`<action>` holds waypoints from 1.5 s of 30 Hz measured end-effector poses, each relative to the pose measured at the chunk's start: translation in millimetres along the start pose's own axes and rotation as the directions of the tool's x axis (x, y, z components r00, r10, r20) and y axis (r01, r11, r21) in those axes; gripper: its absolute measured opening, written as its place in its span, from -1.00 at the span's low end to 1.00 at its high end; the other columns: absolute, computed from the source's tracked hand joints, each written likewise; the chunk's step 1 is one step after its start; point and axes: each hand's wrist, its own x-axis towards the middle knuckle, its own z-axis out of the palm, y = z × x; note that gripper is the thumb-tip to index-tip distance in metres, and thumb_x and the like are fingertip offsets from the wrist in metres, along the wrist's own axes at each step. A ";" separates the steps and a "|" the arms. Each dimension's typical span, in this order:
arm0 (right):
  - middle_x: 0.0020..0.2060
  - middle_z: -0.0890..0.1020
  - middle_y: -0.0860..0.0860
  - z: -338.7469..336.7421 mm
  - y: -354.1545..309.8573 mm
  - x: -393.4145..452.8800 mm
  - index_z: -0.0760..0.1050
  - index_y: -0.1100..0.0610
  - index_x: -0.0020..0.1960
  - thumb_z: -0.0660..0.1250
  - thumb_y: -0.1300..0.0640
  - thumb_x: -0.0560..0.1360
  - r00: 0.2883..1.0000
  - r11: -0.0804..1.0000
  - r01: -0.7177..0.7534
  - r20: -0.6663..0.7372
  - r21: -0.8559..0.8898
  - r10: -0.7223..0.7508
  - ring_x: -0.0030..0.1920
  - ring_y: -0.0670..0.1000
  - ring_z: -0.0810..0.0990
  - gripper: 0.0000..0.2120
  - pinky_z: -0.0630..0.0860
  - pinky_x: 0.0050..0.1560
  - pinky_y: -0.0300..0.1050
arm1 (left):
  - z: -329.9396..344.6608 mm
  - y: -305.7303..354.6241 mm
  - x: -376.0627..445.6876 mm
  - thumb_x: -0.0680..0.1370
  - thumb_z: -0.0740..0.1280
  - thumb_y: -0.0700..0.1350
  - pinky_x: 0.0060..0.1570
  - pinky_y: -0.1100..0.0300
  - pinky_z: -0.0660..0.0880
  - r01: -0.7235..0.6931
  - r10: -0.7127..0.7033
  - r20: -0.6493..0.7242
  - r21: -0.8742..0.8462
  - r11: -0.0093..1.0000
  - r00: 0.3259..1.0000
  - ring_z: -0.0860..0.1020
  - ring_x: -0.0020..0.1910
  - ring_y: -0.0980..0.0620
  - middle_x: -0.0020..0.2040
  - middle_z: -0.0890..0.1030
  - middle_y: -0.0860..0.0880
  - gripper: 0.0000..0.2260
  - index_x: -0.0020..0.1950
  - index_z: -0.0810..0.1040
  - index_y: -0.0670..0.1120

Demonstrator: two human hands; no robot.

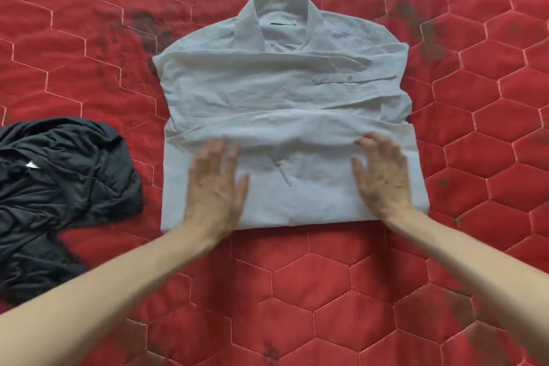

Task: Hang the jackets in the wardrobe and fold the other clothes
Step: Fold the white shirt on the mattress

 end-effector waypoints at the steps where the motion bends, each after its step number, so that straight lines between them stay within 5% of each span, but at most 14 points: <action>1: 0.44 0.51 0.17 8.5 -16.0 -5.0 0.52 0.19 0.42 0.18 -0.03 0.64 0.996 0.996 0.080 0.047 0.033 -0.082 0.42 0.22 0.45 -0.55 0.37 0.35 0.13 | 10.0 14.3 -5.4 0.69 0.12 0.07 0.58 -0.20 0.16 -0.127 0.127 0.025 0.009 0.992 0.992 0.21 0.63 -0.23 0.65 0.24 -0.20 -0.45 0.66 0.26 -0.12; 3: 0.56 0.40 0.12 28.3 -46.7 -14.5 0.44 0.16 0.54 0.18 -0.06 0.67 0.969 0.974 0.218 0.103 0.067 -0.224 0.57 0.14 0.35 -0.49 0.31 0.49 0.08 | 30.8 37.7 -10.0 0.68 0.14 0.09 0.60 -0.22 0.12 -0.300 0.297 0.064 0.029 0.954 0.953 0.14 0.66 -0.21 0.67 0.20 -0.19 -0.43 0.66 0.26 -0.11; 5: 0.62 0.31 0.07 45.9 -67.7 -21.4 0.34 0.09 0.61 0.13 -0.09 0.69 0.953 0.966 0.252 0.156 0.063 -0.259 0.63 0.11 0.23 -0.47 0.25 0.57 0.13 | 48.3 47.8 -9.8 0.68 0.19 0.11 0.61 -0.25 0.09 -0.329 0.323 0.106 0.053 0.943 0.941 0.05 0.69 -0.18 0.69 0.14 -0.15 -0.39 0.68 0.21 -0.11; 10: 0.67 0.19 0.04 58.8 -40.8 -21.5 0.22 0.01 0.66 0.12 -0.24 0.66 0.974 0.992 0.112 0.203 -0.052 -0.100 0.67 0.12 0.12 -0.36 0.15 0.60 0.22 | 67.6 9.8 -10.3 0.60 0.12 0.35 0.58 -0.35 -0.04 -0.191 0.174 0.157 0.101 0.976 0.972 -0.05 0.70 -0.15 0.72 0.02 -0.07 -0.26 0.71 0.10 0.04; 17: 0.69 0.09 0.02 27.3 58.4 -15.7 0.14 0.01 0.69 0.02 -0.22 0.65 0.975 0.986 -0.119 0.172 -0.114 0.137 0.68 0.11 0.04 -0.34 0.09 0.61 0.25 | 51.6 -85.8 -18.1 0.61 0.04 0.33 0.62 -0.24 -0.07 0.132 -0.140 0.068 0.115 0.985 0.988 -0.10 0.70 -0.12 0.73 -0.05 -0.07 -0.27 0.72 0.07 0.02; 22: 0.70 0.01 0.00 19.8 74.0 -14.9 0.03 0.08 0.71 -0.03 -0.19 0.66 0.969 0.978 -0.165 0.162 -0.127 0.184 0.69 0.06 -0.05 -0.31 -0.03 0.66 0.18 | 41.6 -107.4 -19.0 0.62 0.06 0.27 0.63 -0.23 -0.06 0.061 -0.067 0.072 0.089 0.994 0.995 -0.16 0.69 -0.19 0.72 -0.15 -0.13 -0.29 0.72 0.06 0.00; 27: 0.69 0.07 0.15 15.0 68.1 -20.8 0.08 0.22 0.68 0.00 -0.15 0.67 0.978 0.970 -0.151 0.111 -0.193 0.174 0.69 0.13 -0.01 -0.30 -0.10 0.66 0.18 | 34.3 -89.2 -22.2 0.66 0.05 0.15 0.63 -0.27 -0.06 -0.019 0.011 0.045 0.195 0.981 0.999 -0.02 0.69 -0.22 0.70 0.03 -0.24 -0.33 0.69 0.13 -0.18; 30: 0.63 0.24 0.20 9.3 66.7 -45.8 0.24 0.25 0.63 0.01 -0.16 0.67 0.992 0.988 0.013 0.128 -0.155 0.007 0.62 0.22 0.22 -0.32 0.10 0.61 0.23 | 40.6 -81.2 -40.3 0.67 0.09 0.15 0.57 -0.28 0.12 -0.353 0.337 0.116 0.167 0.921 0.934 0.05 0.69 -0.17 0.71 0.06 -0.16 -0.34 0.69 0.14 -0.18; 32: 0.64 0.23 0.18 7.7 71.2 -73.8 0.24 0.23 0.63 0.00 -0.24 0.68 0.969 0.980 0.162 0.203 -0.111 -0.137 0.63 0.21 0.23 -0.29 0.15 0.59 0.22 | 44.6 -78.3 -59.2 0.64 0.16 0.19 0.57 -0.26 0.10 -0.452 0.425 0.176 0.159 0.878 0.888 0.05 0.69 -0.16 0.72 0.05 -0.12 -0.29 0.70 0.10 -0.13; 36: 0.67 0.10 0.20 -6.3 90.6 -106.5 0.16 0.24 0.66 0.15 -0.29 0.62 0.901 0.938 0.332 0.327 -0.101 -0.284 0.67 0.21 0.07 -0.19 0.12 0.61 0.18 | 32.0 -80.9 -81.3 0.60 0.18 0.02 0.52 -0.36 0.20 -0.437 0.398 0.211 0.187 0.880 0.893 0.14 0.66 -0.26 0.69 0.17 -0.14 -0.36 0.66 0.23 -0.17; 42: 0.62 0.21 0.29 -30.7 105.3 -91.2 0.20 0.28 0.63 0.15 -0.16 0.67 0.817 0.822 0.533 0.374 -0.202 -0.438 0.62 0.23 0.25 -0.31 0.34 0.52 0.17 | 6.1 -78.5 -67.7 0.42 0.02 -0.37 0.25 -0.39 0.52 -0.464 0.403 0.261 0.244 0.852 0.877 0.44 0.45 -0.41 0.53 0.44 -0.27 -0.33 0.54 0.41 -0.26; 45: 0.56 0.32 0.34 -35.3 94.9 -85.6 0.23 0.30 0.61 0.15 0.00 0.66 0.803 0.782 0.567 0.383 -0.258 -0.456 0.56 0.27 0.36 -0.39 0.43 0.48 0.17 | -1.6 -58.3 -61.4 0.47 0.19 -0.42 0.27 -0.36 0.52 -0.328 0.287 0.209 0.203 0.923 0.935 0.44 0.45 -0.42 0.53 0.43 -0.28 -0.38 0.56 0.36 -0.24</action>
